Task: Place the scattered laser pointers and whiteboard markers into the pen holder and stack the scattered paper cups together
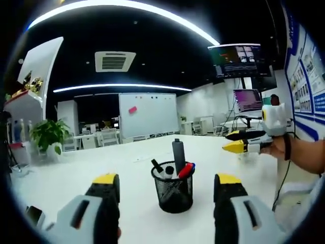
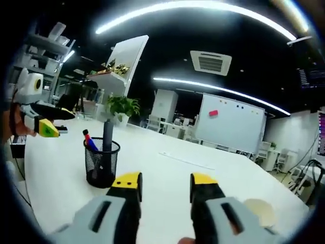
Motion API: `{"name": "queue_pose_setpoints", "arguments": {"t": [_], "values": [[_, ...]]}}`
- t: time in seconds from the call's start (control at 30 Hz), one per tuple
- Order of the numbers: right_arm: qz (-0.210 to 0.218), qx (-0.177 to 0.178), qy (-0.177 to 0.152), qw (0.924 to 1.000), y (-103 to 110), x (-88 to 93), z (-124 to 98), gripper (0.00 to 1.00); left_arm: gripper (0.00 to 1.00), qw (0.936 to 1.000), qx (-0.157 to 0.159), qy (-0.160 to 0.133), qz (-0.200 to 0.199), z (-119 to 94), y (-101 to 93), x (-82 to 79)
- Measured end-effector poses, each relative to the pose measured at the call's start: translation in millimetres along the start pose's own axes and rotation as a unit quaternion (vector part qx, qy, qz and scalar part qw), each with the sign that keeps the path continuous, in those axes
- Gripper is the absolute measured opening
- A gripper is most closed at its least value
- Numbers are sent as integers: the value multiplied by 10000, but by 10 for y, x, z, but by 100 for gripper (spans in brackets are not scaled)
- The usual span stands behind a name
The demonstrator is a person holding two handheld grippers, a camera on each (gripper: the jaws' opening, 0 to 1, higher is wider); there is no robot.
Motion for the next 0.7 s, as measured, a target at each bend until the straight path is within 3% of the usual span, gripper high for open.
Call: {"name": "queue_pose_setpoints", "arguments": {"t": [0.5, 0.7], "values": [[-214, 1003, -237, 9944, -449, -85, -160, 54, 77, 10000, -19, 56, 19, -21, 35, 22], [-76, 1370, -219, 9903, -649, -59, -224, 63, 77, 10000, -15, 76, 36, -26, 39, 23]]}}
Point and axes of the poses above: the point that each gripper's makers call its tool centre point, and the gripper's own axes: z roughly forward along the fingers, y roughly to its left, x roughly out of its underside, the point moved 7 cm from there along -z, roughly backward along the fingers, and after that the axes turned 3 degrees about -x, right-handed, at the moved point
